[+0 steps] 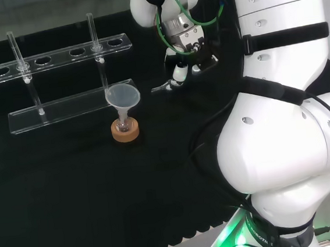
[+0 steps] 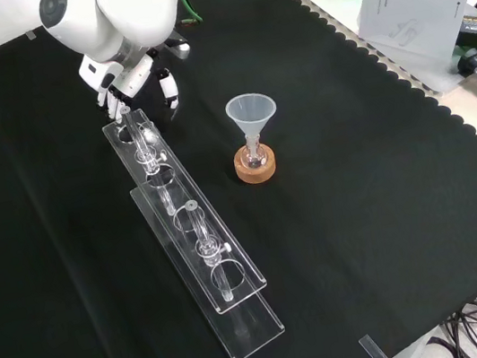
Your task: Pick up the weighing funnel.
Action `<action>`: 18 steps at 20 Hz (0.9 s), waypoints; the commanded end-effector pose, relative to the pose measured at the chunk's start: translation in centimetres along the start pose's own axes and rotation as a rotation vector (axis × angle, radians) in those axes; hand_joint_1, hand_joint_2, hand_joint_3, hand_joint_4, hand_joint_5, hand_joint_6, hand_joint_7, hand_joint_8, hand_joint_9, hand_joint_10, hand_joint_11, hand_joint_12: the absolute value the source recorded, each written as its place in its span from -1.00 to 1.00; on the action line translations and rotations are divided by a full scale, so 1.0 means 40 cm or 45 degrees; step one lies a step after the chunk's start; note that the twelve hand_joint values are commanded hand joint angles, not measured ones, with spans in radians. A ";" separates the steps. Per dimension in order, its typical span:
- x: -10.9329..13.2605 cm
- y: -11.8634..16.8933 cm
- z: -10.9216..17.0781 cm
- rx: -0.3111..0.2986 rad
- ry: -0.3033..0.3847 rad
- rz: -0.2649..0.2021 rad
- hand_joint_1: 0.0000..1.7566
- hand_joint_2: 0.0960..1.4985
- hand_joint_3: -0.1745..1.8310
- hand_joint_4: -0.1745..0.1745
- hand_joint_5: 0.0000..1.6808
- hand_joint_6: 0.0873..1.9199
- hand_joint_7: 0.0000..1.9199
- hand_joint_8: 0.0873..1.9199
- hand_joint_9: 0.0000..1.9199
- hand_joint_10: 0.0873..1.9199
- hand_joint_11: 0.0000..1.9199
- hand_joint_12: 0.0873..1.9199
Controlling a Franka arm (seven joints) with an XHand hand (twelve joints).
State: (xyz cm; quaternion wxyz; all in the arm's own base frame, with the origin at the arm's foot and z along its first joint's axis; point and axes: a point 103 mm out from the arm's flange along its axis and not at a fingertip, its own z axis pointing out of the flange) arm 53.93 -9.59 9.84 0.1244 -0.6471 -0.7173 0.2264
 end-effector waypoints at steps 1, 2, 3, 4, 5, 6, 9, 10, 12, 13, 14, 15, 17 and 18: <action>0.020 0.006 0.018 -0.012 -0.034 0.001 0.00 -0.29 -0.20 -0.08 -0.30 -1.00 -0.51 -0.38 -0.28 -0.53 -0.58 0.36; 0.023 0.009 0.022 -0.020 -0.042 0.005 0.00 -0.29 -0.20 -0.08 -0.29 -1.00 -0.51 -0.38 -0.28 -0.53 -0.58 0.36; 0.026 0.013 0.025 -0.022 -0.053 0.009 0.00 -0.29 -0.20 -0.07 -0.29 -1.00 -0.50 -0.38 -0.28 -0.53 -0.58 0.36; 0.028 0.017 0.029 -0.024 -0.059 0.012 0.00 -0.29 -0.20 -0.07 -0.27 -1.00 -0.50 -0.38 -0.28 -0.53 -0.58 0.36; 0.029 0.021 0.032 -0.026 -0.063 0.016 0.00 -0.29 -0.20 -0.06 -0.26 -1.00 -0.50 -0.37 -0.28 -0.53 -0.57 0.36; 0.029 0.026 0.034 -0.025 -0.064 0.017 -0.01 -0.29 -0.20 -0.05 -0.25 -1.00 -0.49 -0.37 -0.28 -0.53 -0.57 0.36; 0.030 0.038 0.040 -0.024 -0.073 0.017 -0.02 -0.29 -0.20 -0.04 -0.23 -1.00 -0.49 -0.37 -0.27 -0.53 -0.57 0.36; 0.030 0.042 0.042 -0.025 -0.077 0.019 -0.02 -0.29 -0.20 -0.03 -0.21 -1.00 -0.48 -0.37 -0.27 -0.53 -0.57 0.35; 0.029 0.046 0.045 -0.029 -0.082 0.025 -0.02 -0.28 -0.20 0.00 -0.15 -1.00 -0.47 -0.37 -0.26 -0.53 -0.56 0.35; 0.028 0.048 0.046 -0.032 -0.082 0.028 -0.02 -0.28 -0.20 0.02 -0.12 -0.98 -0.46 -0.37 -0.26 -0.53 -0.56 0.35; 0.028 0.049 0.046 -0.037 -0.083 0.031 -0.02 -0.27 -0.20 0.03 -0.10 -0.96 -0.46 -0.38 -0.26 -0.54 -0.56 0.34; 0.027 0.050 0.045 -0.044 -0.086 0.034 -0.02 -0.27 -0.21 0.04 -0.08 -0.94 -0.45 -0.38 -0.25 -0.54 -0.55 0.34; 0.026 0.050 0.042 -0.055 -0.089 0.037 -0.02 -0.26 -0.21 0.06 -0.04 -0.91 -0.44 -0.39 -0.24 -0.55 -0.55 0.34; 0.026 0.052 0.041 -0.056 -0.091 0.037 -0.02 -0.25 -0.22 0.08 -0.02 -0.86 -0.43 -0.40 -0.23 -0.56 -0.55 0.33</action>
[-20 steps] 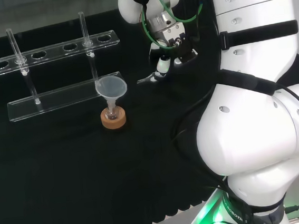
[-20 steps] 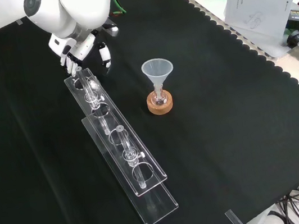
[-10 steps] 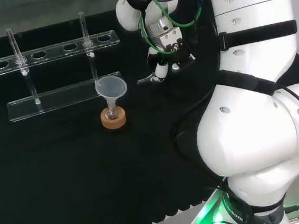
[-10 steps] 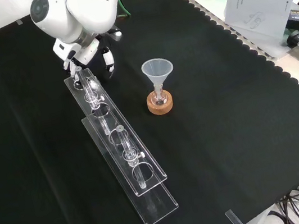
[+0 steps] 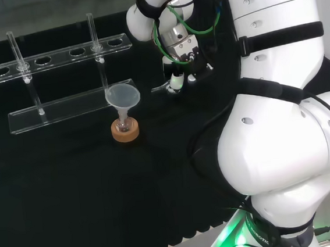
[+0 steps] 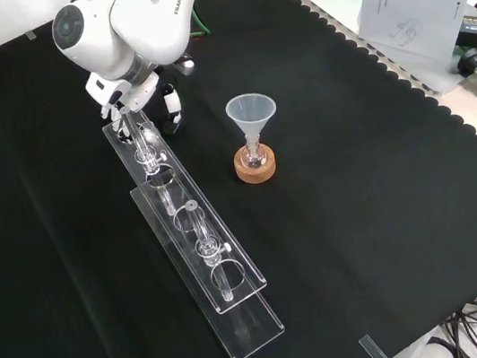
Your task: Pick up the weighing funnel.
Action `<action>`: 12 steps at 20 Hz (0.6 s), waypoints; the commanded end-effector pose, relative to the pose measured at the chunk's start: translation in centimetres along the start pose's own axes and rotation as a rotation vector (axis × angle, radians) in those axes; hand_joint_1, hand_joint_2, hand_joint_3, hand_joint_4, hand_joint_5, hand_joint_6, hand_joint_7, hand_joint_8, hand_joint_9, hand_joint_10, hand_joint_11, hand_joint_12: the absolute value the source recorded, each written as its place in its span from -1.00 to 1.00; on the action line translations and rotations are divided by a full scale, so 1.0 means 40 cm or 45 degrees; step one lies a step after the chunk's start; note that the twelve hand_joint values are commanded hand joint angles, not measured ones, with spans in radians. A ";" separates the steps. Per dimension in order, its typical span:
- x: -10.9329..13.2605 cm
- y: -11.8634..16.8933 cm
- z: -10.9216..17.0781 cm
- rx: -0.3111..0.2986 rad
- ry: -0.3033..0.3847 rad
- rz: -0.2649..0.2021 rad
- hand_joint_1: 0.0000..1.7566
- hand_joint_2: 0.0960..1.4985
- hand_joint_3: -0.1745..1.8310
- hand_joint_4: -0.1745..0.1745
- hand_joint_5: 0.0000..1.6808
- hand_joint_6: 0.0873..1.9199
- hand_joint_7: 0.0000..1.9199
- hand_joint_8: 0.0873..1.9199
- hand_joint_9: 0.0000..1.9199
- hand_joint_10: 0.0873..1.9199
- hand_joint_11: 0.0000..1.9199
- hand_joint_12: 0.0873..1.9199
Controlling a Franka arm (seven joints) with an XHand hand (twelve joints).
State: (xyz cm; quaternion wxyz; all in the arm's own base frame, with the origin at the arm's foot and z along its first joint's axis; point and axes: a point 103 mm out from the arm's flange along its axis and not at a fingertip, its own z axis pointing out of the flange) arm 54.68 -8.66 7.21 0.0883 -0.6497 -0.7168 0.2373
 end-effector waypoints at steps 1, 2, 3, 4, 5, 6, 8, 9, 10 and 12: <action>-0.002 0.003 -0.005 -0.018 -0.010 0.009 -0.01 -0.24 -0.22 0.10 -0.02 -0.78 -0.42 -0.41 -0.23 -0.57 -0.54 0.33; -0.002 0.004 -0.005 -0.017 -0.011 0.010 -0.01 -0.24 -0.23 0.12 -0.04 -0.69 -0.41 -0.41 -0.22 -0.58 -0.54 0.33; -0.003 0.004 -0.006 -0.016 -0.009 0.009 -0.01 -0.23 -0.23 0.12 -0.04 -0.62 -0.40 -0.41 -0.21 -0.58 -0.54 0.33; -0.004 0.005 -0.006 -0.016 -0.009 0.008 -0.01 -0.23 -0.23 0.12 -0.06 -0.56 -0.40 -0.41 -0.21 -0.58 -0.54 0.33; -0.004 0.005 -0.005 -0.012 -0.010 0.008 -0.01 -0.23 -0.23 0.13 -0.07 -0.52 -0.39 -0.41 -0.20 -0.58 -0.54 0.33; -0.004 0.006 -0.005 -0.010 -0.011 0.009 -0.01 -0.22 -0.23 0.13 -0.07 -0.50 -0.39 -0.41 -0.20 -0.58 -0.54 0.33; -0.004 0.007 -0.003 -0.005 -0.013 0.009 0.00 -0.22 -0.23 0.12 -0.09 -0.45 -0.39 -0.41 -0.20 -0.59 -0.53 0.33; -0.005 0.008 -0.003 -0.003 -0.013 0.009 0.00 -0.22 -0.23 0.12 -0.09 -0.44 -0.39 -0.41 -0.20 -0.59 -0.53 0.33; -0.004 0.008 -0.003 -0.001 -0.013 0.008 0.00 -0.22 -0.23 0.12 -0.09 -0.44 -0.39 -0.41 -0.20 -0.59 -0.53 0.33; -0.005 0.009 -0.002 0.001 -0.008 0.005 0.00 -0.22 -0.23 0.12 -0.09 -0.43 -0.39 -0.41 -0.20 -0.59 -0.53 0.33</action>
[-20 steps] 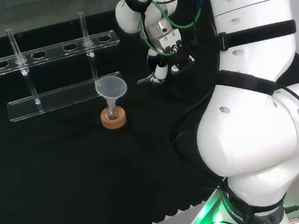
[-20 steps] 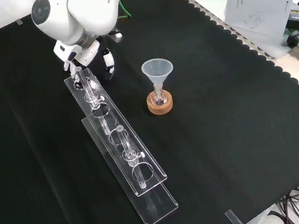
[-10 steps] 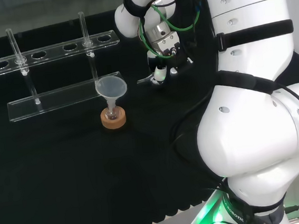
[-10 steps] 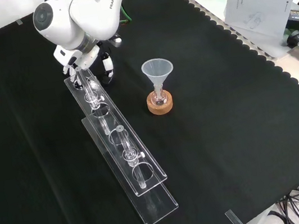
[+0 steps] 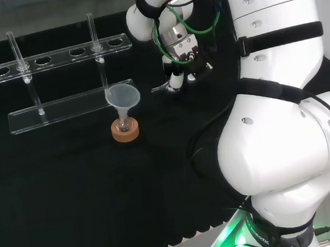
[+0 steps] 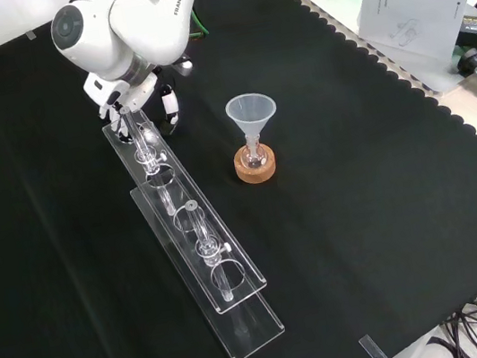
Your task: Pick up the weighing funnel.
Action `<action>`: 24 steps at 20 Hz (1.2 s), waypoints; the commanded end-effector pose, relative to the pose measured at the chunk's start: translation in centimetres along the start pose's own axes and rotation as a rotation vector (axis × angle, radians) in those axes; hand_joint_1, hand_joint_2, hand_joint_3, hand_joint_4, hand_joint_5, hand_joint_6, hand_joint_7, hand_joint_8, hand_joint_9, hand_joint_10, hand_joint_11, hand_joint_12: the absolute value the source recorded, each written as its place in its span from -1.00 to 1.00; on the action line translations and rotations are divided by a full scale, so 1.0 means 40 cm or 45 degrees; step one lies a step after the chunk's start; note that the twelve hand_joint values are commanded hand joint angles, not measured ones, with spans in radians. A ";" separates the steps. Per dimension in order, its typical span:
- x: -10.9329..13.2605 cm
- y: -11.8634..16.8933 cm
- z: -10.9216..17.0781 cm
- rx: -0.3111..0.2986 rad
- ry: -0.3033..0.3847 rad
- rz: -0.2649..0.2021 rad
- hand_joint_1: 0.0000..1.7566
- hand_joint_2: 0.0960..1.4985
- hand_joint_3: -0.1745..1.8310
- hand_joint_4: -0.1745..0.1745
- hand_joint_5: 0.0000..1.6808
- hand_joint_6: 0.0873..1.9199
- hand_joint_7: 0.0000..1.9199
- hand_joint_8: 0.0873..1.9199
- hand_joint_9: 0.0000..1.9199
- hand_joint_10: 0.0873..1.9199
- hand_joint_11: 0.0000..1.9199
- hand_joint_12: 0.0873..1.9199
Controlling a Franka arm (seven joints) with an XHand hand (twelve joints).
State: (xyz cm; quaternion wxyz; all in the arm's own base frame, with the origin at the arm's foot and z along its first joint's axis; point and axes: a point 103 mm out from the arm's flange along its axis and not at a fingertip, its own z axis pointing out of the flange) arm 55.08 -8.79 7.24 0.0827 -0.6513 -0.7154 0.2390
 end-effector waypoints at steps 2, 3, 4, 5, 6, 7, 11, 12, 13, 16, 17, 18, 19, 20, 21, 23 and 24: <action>0.000 0.001 0.005 0.006 0.005 -0.004 0.00 -0.22 -0.23 0.12 -0.09 -0.42 -0.39 -0.41 -0.20 -0.58 -0.53 0.33; 0.001 0.002 0.007 0.009 0.001 -0.004 0.00 -0.22 -0.23 0.12 -0.09 -0.42 -0.39 -0.41 -0.20 -0.58 -0.53 0.33; 0.001 0.003 0.009 0.013 0.000 -0.004 0.00 -0.22 -0.23 0.13 -0.08 -0.41 -0.39 -0.41 -0.20 -0.58 -0.53 0.33; 0.002 0.003 0.011 0.015 -0.004 -0.003 0.00 -0.22 -0.23 0.14 -0.06 -0.40 -0.39 -0.41 -0.20 -0.58 -0.53 0.33; 0.001 0.003 0.012 0.015 -0.004 -0.001 0.01 -0.22 -0.23 0.16 -0.04 -0.40 -0.39 -0.41 -0.20 -0.58 -0.53 0.33; 0.000 0.003 0.012 0.014 -0.004 0.001 0.01 -0.22 -0.23 0.17 -0.02 -0.39 -0.39 -0.41 -0.20 -0.58 -0.53 0.33; -0.002 0.001 0.012 0.009 -0.005 0.007 0.04 -0.21 -0.22 0.19 0.03 -0.36 -0.39 -0.40 -0.20 -0.58 -0.52 0.33; -0.002 0.001 0.012 0.010 -0.005 0.008 0.04 -0.21 -0.22 0.20 0.05 -0.36 -0.39 -0.40 -0.19 -0.58 -0.52 0.33; -0.003 0.001 0.012 0.009 -0.009 0.011 0.05 -0.21 -0.22 0.22 0.07 -0.35 -0.39 -0.40 -0.19 -0.58 -0.52 0.33; -0.006 0.001 0.011 0.005 -0.004 0.016 0.06 -0.19 -0.21 0.27 0.14 -0.32 -0.39 -0.40 -0.19 -0.58 -0.51 0.33; -0.007 0.001 0.010 0.001 -0.002 0.016 0.10 -0.07 -0.31 0.54 0.19 -0.24 -0.38 -0.39 -0.19 -0.58 -0.51 0.33; -0.006 0.001 0.010 -0.001 -0.004 0.016 0.14 0.06 -0.44 0.75 0.22 -0.19 -0.38 -0.39 -0.19 -0.57 -0.51 0.33; -0.006 0.001 0.010 -0.003 -0.007 0.015 0.16 0.16 -0.54 0.88 0.24 -0.16 -0.38 -0.39 -0.18 -0.57 -0.50 0.32; -0.005 0.002 0.011 -0.003 -0.006 0.014 0.18 0.21 -0.60 0.94 0.26 -0.15 -0.38 -0.39 -0.18 -0.57 -0.50 0.32; -0.003 0.002 0.012 -0.003 -0.011 0.016 0.18 0.24 -0.64 0.98 0.27 -0.15 -0.38 -0.39 -0.18 -0.57 -0.50 0.32; 0.000 0.003 0.014 -0.005 -0.024 0.023 0.19 0.26 -0.66 1.00 0.29 -0.16 -0.37 -0.39 -0.17 -0.57 -0.49 0.32; 0.002 0.003 0.015 -0.007 -0.030 0.029 0.20 0.25 -0.66 1.00 0.30 -0.19 -0.36 -0.39 -0.16 -0.57 -0.48 0.31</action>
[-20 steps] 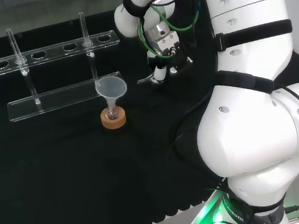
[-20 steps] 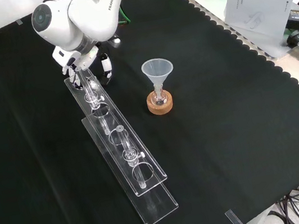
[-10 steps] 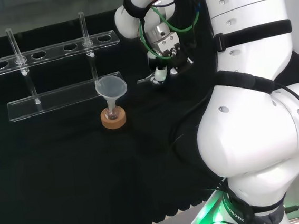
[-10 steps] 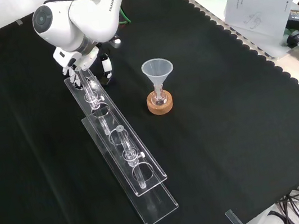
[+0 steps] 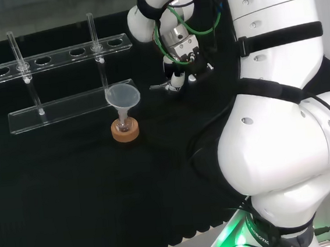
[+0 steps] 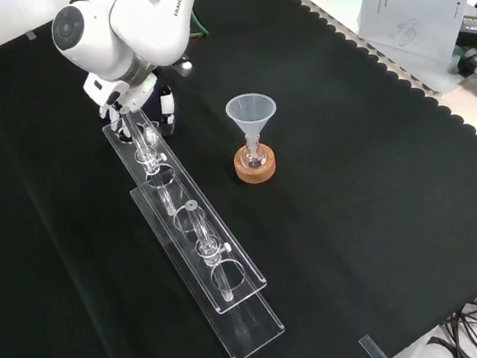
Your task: Pick up the weighing funnel.
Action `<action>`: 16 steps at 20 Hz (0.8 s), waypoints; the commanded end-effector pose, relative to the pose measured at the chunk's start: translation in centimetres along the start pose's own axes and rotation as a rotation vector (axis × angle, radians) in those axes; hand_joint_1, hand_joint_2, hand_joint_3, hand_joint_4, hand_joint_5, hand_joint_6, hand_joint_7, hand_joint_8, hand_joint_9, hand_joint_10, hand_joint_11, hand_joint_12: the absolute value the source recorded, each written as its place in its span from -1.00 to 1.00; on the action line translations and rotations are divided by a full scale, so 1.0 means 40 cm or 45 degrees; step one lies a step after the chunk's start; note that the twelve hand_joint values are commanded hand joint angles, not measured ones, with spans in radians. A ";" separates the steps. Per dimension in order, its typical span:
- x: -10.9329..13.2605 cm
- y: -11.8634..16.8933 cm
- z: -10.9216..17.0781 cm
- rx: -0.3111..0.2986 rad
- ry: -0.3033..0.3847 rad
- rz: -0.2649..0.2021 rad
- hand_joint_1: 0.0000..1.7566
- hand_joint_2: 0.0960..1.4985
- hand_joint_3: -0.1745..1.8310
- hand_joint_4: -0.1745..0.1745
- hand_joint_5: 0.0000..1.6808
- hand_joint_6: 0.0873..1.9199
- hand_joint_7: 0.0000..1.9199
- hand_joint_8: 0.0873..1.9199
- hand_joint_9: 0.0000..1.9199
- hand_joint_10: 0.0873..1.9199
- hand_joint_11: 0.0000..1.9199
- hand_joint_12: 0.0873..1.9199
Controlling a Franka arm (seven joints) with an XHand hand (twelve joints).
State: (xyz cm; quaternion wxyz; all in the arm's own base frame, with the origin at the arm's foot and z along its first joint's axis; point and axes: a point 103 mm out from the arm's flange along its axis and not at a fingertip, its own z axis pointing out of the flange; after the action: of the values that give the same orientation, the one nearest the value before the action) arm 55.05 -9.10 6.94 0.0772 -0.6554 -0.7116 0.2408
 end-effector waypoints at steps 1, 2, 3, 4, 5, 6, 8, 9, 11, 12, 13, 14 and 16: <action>0.009 0.000 0.007 -0.005 -0.026 0.016 0.21 0.20 -0.61 1.00 0.33 -0.21 -0.34 -0.41 -0.14 -0.59 -0.47 0.30; 0.009 0.000 0.008 -0.005 -0.029 0.020 0.22 0.11 -0.50 1.00 0.36 -0.22 -0.31 -0.43 -0.12 -0.60 -0.45 0.29; 0.008 0.000 0.008 -0.005 -0.027 0.022 0.23 0.02 -0.38 1.00 0.38 -0.22 -0.29 -0.44 -0.09 -0.62 -0.44 0.28; 0.006 -0.002 0.007 -0.009 -0.018 0.023 0.24 -0.06 -0.29 1.00 0.39 -0.21 -0.27 -0.44 -0.06 -0.63 -0.42 0.27; 0.003 -0.004 0.006 -0.016 -0.003 0.023 0.24 -0.10 -0.23 1.00 0.40 -0.20 -0.25 -0.45 -0.03 -0.63 -0.40 0.26; -0.002 -0.007 0.004 -0.031 0.019 0.023 0.25 -0.14 -0.18 1.00 0.41 -0.19 -0.24 -0.45 -0.01 -0.64 -0.38 0.25; -0.013 -0.014 -0.005 -0.051 0.061 0.022 0.25 -0.17 -0.14 1.00 0.42 -0.19 -0.22 -0.44 0.02 -0.65 -0.34 0.23; -0.018 -0.018 -0.011 -0.056 0.072 0.021 0.26 -0.18 -0.13 1.00 0.43 -0.20 -0.21 -0.44 0.03 -0.65 -0.32 0.22; -0.030 -0.028 -0.026 -0.068 0.099 0.023 0.26 -0.20 -0.12 1.00 0.44 -0.22 -0.20 -0.44 0.05 -0.66 -0.30 0.20; -0.035 -0.034 -0.034 -0.076 0.106 0.024 0.26 -0.21 -0.11 1.00 0.45 -0.22 -0.20 -0.44 0.05 -0.66 -0.29 0.20; -0.039 -0.040 -0.040 -0.082 0.109 0.025 0.26 -0.21 -0.11 1.00 0.45 -0.22 -0.19 -0.44 0.05 -0.66 -0.29 0.19; -0.042 -0.048 -0.048 -0.088 0.109 0.026 0.27 -0.21 -0.11 1.00 0.45 -0.23 -0.19 -0.44 0.06 -0.66 -0.29 0.19; -0.049 -0.063 -0.061 -0.101 0.113 0.032 0.27 -0.21 -0.11 1.00 0.45 -0.23 -0.20 -0.44 0.06 -0.66 -0.28 0.19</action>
State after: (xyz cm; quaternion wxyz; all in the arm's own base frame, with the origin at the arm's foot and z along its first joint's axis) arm 54.67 -10.03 8.96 0.0785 -0.6722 -0.7077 0.2028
